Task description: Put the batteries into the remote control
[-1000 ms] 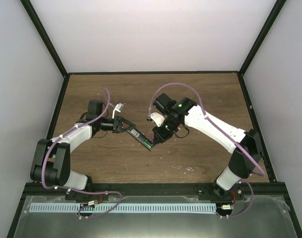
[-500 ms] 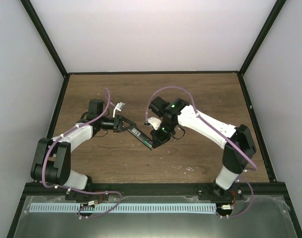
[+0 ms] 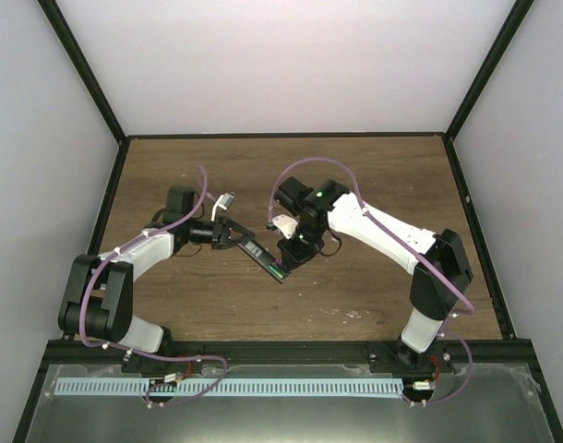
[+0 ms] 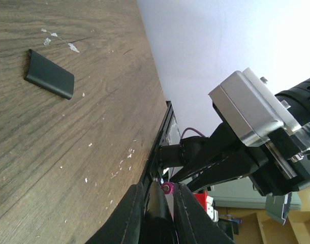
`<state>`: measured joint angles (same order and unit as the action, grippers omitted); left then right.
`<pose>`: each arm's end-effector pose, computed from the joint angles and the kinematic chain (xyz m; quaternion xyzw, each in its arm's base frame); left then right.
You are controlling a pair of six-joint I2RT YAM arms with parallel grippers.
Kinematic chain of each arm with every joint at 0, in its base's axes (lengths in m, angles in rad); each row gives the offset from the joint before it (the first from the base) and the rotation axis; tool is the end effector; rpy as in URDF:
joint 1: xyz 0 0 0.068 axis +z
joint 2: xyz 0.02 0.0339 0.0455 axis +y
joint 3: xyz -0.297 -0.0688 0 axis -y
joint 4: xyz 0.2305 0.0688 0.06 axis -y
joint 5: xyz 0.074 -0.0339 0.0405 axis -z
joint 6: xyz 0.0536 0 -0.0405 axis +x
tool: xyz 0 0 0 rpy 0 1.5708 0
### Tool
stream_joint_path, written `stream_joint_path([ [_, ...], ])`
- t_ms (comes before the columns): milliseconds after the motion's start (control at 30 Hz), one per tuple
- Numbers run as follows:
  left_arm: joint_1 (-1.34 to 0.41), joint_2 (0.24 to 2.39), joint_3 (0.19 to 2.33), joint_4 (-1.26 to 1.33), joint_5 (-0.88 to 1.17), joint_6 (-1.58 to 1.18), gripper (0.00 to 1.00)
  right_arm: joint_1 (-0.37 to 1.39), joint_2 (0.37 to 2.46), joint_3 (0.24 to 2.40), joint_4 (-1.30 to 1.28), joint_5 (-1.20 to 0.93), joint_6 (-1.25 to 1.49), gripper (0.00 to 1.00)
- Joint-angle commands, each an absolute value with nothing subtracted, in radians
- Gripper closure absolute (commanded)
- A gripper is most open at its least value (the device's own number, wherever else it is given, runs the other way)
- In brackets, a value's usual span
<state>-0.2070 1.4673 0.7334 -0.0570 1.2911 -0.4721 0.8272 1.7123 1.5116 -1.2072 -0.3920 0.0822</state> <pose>0.2469 -0.1045 0.2359 0.1291 0.7626 -0.6258 0.1010 0.2014 0.2492 0.2985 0.3706 -0.9048 -0.2094 0.0136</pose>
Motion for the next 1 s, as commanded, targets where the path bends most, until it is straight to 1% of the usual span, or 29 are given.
stream_joint_path([
  [0, -0.215, 1.467, 0.763, -0.071, 1.343, -0.457, 1.00, 0.831, 1.727, 1.548, -1.221, -0.387, 0.063, 0.99],
  [200, -0.216, 1.463, 0.764, -0.064, 1.313, -0.467, 1.00, 0.831, 1.722, 1.550, -1.227, -0.414, 0.065, 0.99],
  [633, -0.215, 1.467, 0.749, 0.047, 1.293, -0.554, 1.00, 0.841, 1.722, 1.534, -1.221, -0.430, 0.072, 0.99],
  [967, -0.215, 1.457, 0.735, 0.038, 1.326, -0.545, 1.00, 0.840, 1.740, 1.543, -1.220, -0.357, 0.099, 0.99],
])
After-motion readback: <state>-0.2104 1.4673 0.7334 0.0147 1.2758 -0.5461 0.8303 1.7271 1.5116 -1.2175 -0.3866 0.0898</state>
